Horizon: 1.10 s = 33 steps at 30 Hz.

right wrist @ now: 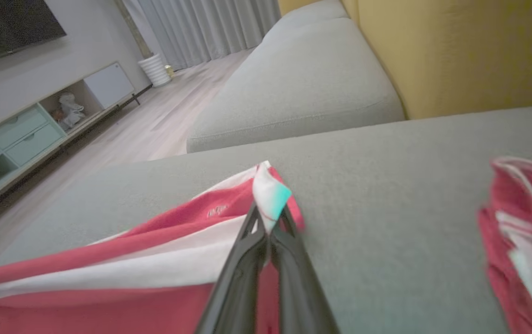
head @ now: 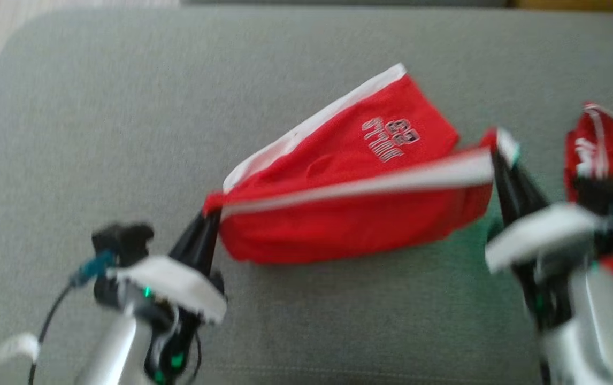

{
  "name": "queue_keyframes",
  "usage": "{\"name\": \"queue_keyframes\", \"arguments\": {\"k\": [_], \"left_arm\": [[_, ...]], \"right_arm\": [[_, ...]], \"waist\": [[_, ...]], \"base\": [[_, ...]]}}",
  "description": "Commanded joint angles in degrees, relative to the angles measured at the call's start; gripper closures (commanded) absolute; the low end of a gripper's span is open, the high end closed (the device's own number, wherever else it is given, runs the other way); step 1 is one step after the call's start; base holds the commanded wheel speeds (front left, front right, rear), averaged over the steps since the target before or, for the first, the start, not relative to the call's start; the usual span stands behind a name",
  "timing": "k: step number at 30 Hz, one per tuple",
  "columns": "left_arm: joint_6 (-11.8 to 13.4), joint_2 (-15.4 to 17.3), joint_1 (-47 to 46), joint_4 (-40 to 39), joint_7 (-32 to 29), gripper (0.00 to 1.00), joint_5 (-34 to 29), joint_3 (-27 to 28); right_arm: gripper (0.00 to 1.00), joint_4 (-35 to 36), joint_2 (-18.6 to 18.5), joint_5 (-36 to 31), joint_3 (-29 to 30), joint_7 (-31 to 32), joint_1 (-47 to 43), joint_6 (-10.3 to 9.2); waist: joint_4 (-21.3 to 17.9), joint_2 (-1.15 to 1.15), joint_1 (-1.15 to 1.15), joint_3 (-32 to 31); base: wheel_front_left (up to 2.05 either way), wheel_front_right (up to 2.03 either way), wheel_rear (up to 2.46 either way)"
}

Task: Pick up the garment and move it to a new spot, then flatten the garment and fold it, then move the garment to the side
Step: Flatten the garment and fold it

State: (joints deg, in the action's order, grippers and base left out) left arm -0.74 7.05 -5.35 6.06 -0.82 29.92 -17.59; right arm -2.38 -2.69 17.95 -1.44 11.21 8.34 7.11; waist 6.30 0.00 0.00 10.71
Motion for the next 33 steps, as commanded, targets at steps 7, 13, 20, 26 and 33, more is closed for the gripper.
{"name": "queue_keyframes", "arguments": {"k": [7,13,20,26,33], "left_arm": [[-3.0,-1.6,-14.5,7.2,1.8,1.0,1.5,1.3],[-4.4,-2.5,-20.5,13.6,2.8,1.0,2.7,0.2],[-5.6,-3.3,-24.8,20.8,5.2,0.0,4.7,-1.4],[-5.7,-3.6,-24.6,23.1,9.7,0.0,4.6,-2.3],[0.2,-1.6,-20.6,17.1,15.6,0.0,-2.8,-0.3]], "right_arm": [[1.0,-13.4,-3.3,0.4,-2.8,-0.4,20.9,0.37],[1.0,-24.5,-4.4,1.1,-4.7,-2.3,30.6,0.37],[0.0,-36.1,-4.3,2.7,-9.1,-8.6,38.0,0.37],[0.0,-38.5,-4.7,3.5,-13.8,-18.2,39.2,0.37],[0.0,-33.2,-6.3,-1.5,-16.1,-25.5,34.8,0.37]], "waist": [[4.6,0.0,0.0,8.6],[5.5,0.0,0.0,10.5],[6.0,0.0,0.0,11.3],[5.3,0.0,0.0,10.8],[2.7,0.0,0.0,8.5]], "base": [[0.0,0.0,0.0],[0.0,0.0,0.0],[0.0,0.0,0.0],[0.0,0.0,0.0],[0.0,0.0,0.0]]}}
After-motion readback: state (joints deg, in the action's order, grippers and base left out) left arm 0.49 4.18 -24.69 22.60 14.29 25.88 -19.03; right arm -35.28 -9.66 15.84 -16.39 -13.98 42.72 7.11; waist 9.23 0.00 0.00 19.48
